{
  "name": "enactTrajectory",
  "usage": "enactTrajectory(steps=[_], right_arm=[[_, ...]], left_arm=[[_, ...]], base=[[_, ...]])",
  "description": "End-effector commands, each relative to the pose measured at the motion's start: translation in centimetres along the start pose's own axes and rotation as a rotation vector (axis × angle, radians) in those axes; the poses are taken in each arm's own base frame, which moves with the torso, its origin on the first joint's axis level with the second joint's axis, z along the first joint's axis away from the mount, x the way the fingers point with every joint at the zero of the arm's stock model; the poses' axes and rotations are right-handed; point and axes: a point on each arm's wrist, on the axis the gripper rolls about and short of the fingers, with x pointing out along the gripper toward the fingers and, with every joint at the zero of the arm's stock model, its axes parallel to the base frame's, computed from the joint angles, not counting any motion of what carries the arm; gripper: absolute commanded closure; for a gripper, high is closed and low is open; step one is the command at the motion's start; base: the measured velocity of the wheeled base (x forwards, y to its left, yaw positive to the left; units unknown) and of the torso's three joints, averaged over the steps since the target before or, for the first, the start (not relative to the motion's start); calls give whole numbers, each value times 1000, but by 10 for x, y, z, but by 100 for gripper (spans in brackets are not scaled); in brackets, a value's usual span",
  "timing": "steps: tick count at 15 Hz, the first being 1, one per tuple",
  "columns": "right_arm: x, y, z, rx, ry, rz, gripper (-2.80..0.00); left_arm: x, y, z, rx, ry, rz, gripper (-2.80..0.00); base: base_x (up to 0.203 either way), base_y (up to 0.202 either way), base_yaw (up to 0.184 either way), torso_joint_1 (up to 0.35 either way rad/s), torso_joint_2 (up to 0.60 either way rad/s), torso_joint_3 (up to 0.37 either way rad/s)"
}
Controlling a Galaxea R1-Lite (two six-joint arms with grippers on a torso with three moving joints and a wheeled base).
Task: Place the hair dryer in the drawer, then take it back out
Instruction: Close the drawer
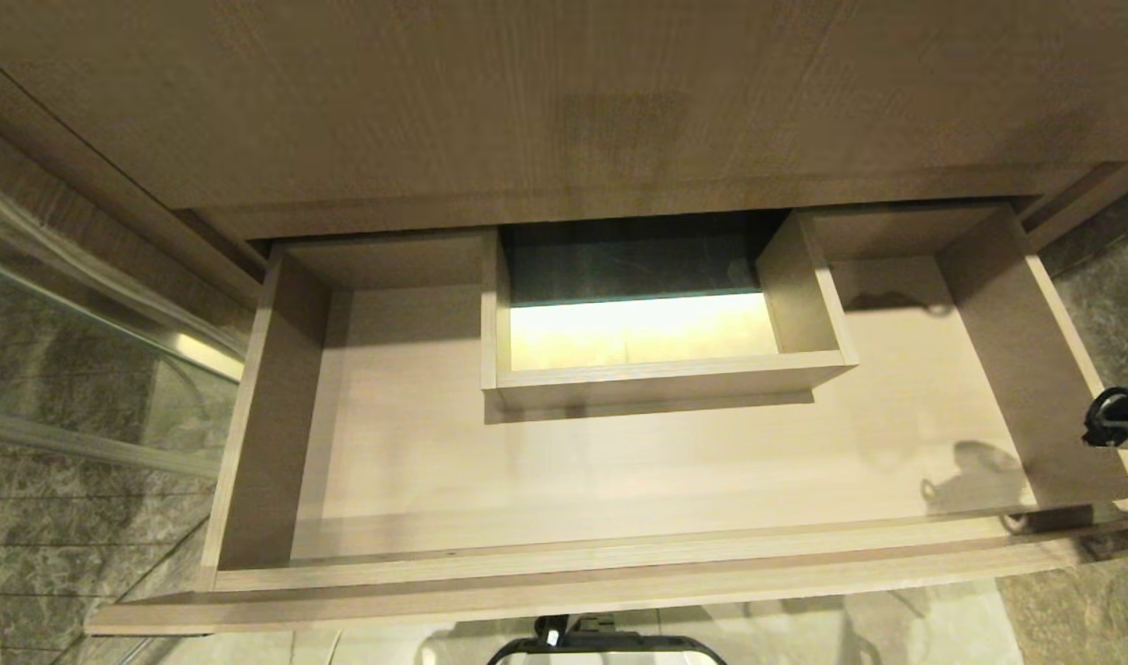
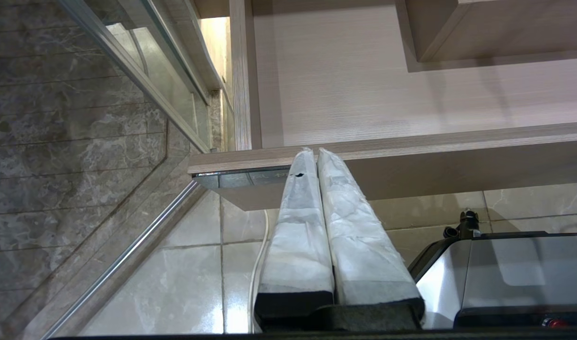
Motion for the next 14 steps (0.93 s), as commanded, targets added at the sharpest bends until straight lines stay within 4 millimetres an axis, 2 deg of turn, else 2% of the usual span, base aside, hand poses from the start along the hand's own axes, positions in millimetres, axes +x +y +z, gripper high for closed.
enactTrajectory(steps=[1, 6, 9, 12, 14], right_arm=[[4, -9, 9, -2, -5, 1, 0], [-14, -16, 12, 60, -201, -43, 0], [-35, -24, 20, 173, -479, -89, 0], [-58, -35, 42, 210, -800, -191, 0], [-72, -36, 47, 201, -906, -227, 0]], left_arm=[[0, 0, 0, 0, 0, 0, 0], [0, 0, 0, 0, 0, 0, 0], [0, 0, 0, 0, 1, 0, 0], [0, 0, 0, -1, 1, 1, 0], [0, 0, 0, 0, 2, 0, 0]], base=[[0, 0, 0, 0, 0, 0], [0, 0, 0, 0, 0, 0], [0, 0, 0, 0, 0, 0], [0, 0, 0, 0, 0, 0], [0, 0, 0, 0, 0, 0]])
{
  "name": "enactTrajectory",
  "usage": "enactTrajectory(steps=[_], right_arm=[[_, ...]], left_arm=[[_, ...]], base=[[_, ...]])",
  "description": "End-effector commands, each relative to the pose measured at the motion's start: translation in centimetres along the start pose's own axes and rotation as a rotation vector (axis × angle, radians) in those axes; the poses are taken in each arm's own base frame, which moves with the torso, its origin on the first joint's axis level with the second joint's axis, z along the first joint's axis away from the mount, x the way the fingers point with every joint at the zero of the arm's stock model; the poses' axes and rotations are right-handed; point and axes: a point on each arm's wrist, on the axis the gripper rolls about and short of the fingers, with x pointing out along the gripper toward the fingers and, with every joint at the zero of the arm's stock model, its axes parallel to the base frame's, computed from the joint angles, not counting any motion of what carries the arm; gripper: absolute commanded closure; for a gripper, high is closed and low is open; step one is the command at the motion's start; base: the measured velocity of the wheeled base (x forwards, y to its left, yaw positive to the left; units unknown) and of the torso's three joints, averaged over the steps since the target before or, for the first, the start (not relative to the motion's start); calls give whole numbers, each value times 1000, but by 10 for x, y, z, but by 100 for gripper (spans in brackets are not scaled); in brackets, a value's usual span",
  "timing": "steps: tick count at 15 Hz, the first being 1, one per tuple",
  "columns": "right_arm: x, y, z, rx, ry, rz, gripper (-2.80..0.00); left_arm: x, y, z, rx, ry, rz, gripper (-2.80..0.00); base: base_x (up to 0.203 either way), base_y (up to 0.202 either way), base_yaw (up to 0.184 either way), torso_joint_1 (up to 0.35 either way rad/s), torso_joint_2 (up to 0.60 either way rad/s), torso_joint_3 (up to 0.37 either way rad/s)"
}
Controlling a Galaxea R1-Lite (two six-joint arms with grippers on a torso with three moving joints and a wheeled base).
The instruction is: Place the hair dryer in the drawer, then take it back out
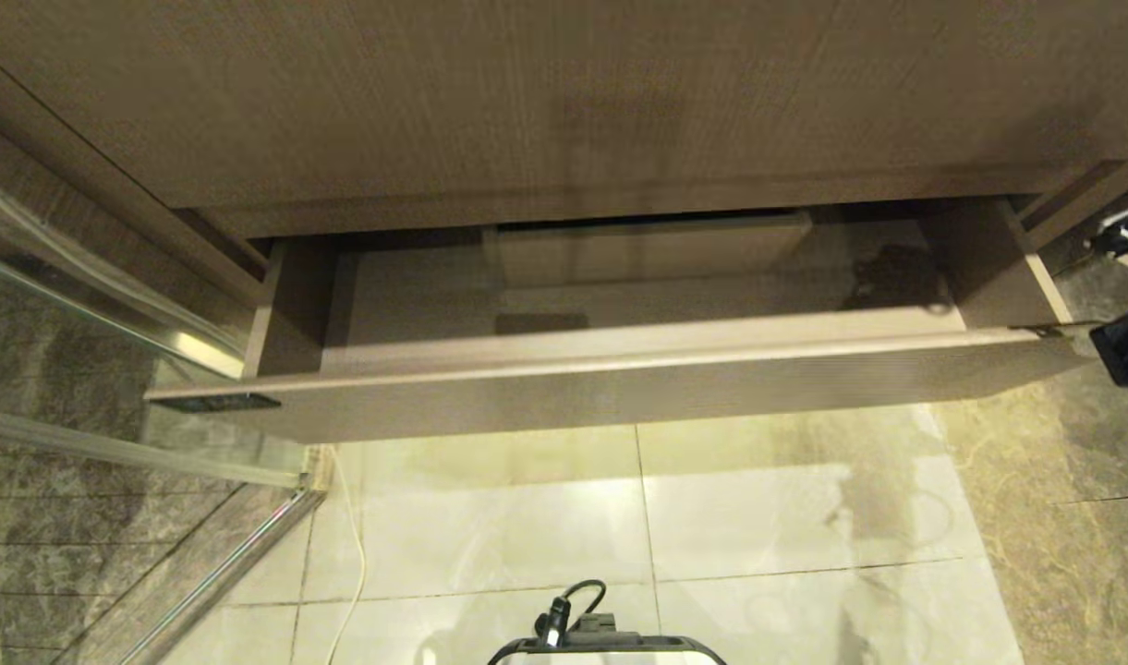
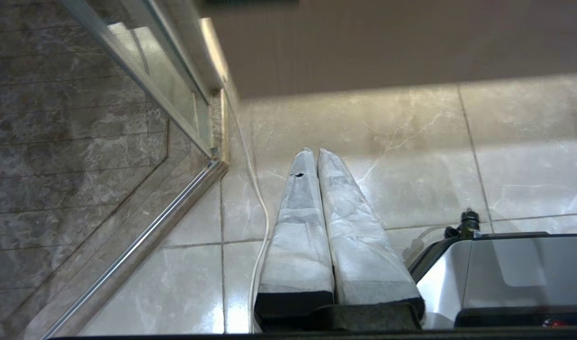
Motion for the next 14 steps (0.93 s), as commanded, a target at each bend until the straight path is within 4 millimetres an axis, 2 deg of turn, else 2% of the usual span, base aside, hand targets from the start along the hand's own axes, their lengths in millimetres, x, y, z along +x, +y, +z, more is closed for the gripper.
enactTrajectory(steps=[1, 5, 8, 12, 14], right_arm=[[-15, 1, 9, -17, -76, -26, 0], [-42, 13, -2, -17, -40, 3, 0], [-87, 34, -11, -26, -101, 13, 0], [-140, 71, -45, -6, -212, 61, 0], [-159, 88, -66, -7, -260, 95, 0]], left_arm=[[0, 0, 0, 0, 0, -1, 0], [0, 0, 0, -1, -1, 0, 0], [0, 0, 0, 0, -1, 0, 0], [0, 0, 0, 0, -1, 1, 0], [0, 0, 0, 0, 0, 0, 0]], base=[[0, 0, 0, 0, 0, 0], [0, 0, 0, 0, 0, 0], [0, 0, 0, 0, 0, 0], [0, 0, 0, 0, 0, 0], [0, 0, 0, 0, 0, 0]])
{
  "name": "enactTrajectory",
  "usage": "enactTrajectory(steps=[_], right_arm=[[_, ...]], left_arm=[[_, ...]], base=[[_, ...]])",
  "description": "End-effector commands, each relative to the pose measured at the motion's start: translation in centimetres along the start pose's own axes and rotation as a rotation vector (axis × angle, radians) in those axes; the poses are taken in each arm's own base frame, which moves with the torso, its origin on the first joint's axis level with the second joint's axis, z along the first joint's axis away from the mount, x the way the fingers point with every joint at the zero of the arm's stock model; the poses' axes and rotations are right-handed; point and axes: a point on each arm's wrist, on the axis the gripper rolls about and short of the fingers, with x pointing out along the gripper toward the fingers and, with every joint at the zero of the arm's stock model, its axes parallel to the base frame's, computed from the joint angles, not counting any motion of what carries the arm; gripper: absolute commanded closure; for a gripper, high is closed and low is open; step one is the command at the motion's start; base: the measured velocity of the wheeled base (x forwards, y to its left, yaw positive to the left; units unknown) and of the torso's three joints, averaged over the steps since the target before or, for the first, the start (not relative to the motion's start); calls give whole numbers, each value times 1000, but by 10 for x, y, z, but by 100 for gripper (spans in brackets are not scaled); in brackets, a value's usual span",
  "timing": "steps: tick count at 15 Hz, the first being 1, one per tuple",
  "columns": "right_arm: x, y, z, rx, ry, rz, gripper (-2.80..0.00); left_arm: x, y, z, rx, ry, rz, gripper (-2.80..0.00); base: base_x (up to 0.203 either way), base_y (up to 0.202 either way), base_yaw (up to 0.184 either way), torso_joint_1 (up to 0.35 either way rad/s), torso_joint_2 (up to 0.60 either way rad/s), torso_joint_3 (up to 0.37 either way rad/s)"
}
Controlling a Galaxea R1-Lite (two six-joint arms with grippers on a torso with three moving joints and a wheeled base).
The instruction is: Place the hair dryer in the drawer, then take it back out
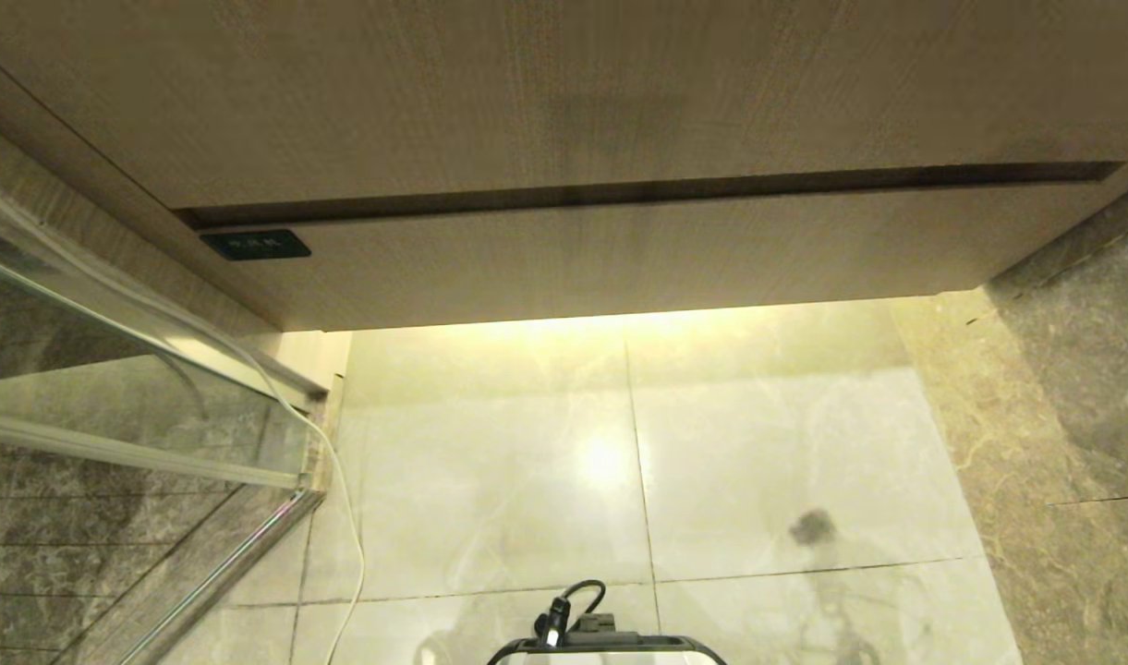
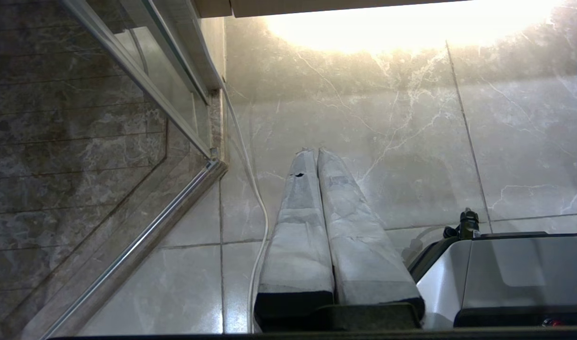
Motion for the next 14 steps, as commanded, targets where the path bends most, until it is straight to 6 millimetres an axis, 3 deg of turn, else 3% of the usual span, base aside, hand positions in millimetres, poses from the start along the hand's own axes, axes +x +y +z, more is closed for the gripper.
enactTrajectory(steps=[1, 5, 10, 14], right_arm=[[-42, 29, -22, -31, -101, -18, 0], [-79, 76, -82, 6, -248, 11, 0], [-72, 107, -172, 145, -436, 5, 0], [-69, 111, -190, 217, -543, 14, 0]], left_arm=[[0, 0, 0, 0, 0, 1, 0], [0, 0, 0, 0, 1, 0, 0], [0, 0, 0, 0, 0, 0, 0], [0, 0, 0, -1, 0, 0, 0]], base=[[0, 0, 0, 0, 0, 0], [0, 0, 0, 0, 0, 0], [0, 0, 0, 0, 0, 0], [0, 0, 0, 0, 0, 0]])
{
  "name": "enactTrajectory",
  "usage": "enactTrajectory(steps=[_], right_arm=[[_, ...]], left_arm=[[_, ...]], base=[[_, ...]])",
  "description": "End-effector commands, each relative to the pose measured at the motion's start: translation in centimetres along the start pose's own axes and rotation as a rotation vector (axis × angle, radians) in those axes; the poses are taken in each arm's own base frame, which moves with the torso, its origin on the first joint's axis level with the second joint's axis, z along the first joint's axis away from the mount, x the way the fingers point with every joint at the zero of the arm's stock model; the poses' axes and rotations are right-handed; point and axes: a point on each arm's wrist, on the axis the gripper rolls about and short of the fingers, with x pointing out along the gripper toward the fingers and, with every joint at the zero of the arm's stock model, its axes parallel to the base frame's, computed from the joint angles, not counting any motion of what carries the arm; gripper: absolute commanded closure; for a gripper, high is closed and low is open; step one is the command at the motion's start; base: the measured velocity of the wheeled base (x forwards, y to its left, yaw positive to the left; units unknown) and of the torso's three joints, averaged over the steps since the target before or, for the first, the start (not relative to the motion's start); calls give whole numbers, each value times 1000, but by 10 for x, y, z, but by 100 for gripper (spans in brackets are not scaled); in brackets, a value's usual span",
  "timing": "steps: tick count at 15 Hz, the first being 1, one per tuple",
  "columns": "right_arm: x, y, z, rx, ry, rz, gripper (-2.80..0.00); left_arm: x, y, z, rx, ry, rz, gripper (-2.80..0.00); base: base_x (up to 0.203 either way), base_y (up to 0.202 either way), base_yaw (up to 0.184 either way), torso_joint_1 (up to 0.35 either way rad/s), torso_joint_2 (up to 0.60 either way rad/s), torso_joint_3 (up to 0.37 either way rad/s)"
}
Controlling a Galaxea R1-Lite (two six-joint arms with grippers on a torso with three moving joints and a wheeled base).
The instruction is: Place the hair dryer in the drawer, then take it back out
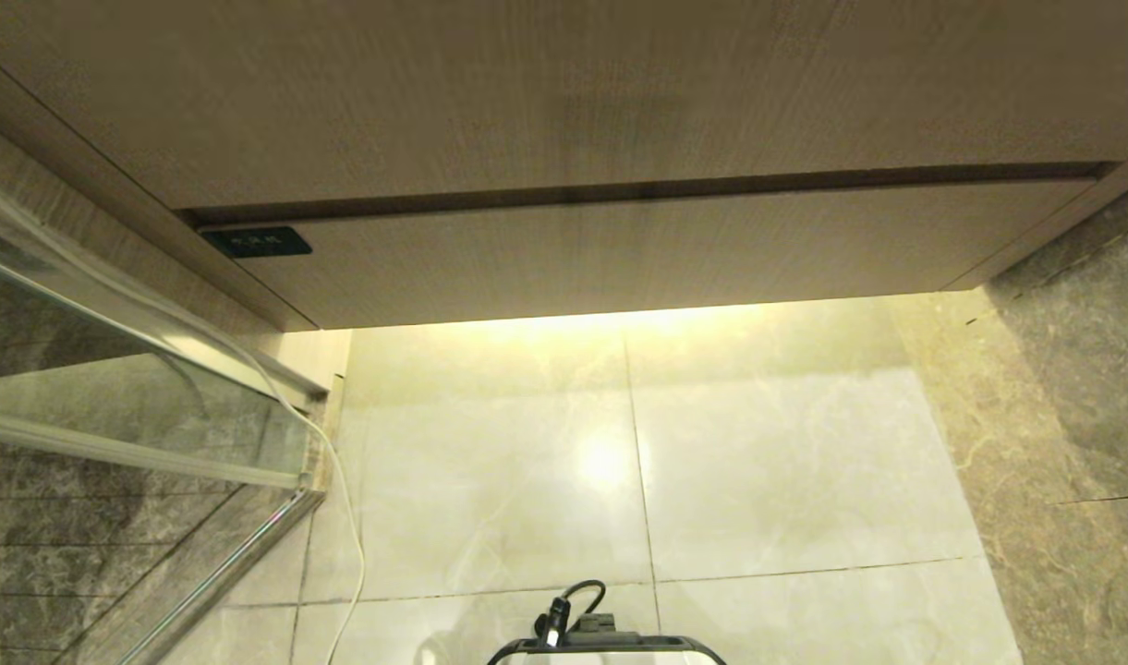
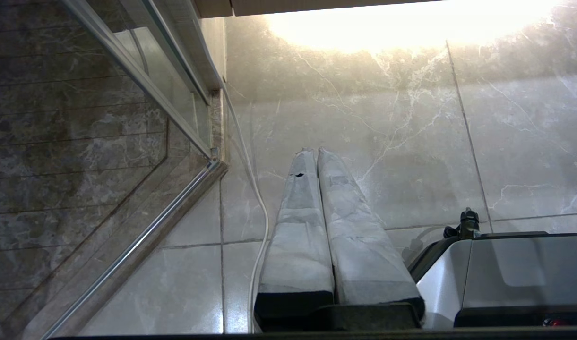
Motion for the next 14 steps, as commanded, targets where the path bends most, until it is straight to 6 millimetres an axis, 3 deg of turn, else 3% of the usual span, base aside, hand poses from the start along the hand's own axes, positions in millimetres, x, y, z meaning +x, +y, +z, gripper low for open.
enactTrajectory(steps=[1, 14], right_arm=[[-6, 1, -9, 23, -77, 2, 0], [-4, 1, -13, 65, -100, -5, 0]], left_arm=[[0, 0, 0, -1, 0, 0, 0], [0, 0, 0, 0, 1, 0, 0]], base=[[0, 0, 0, 0, 0, 0], [0, 0, 0, 0, 0, 0]])
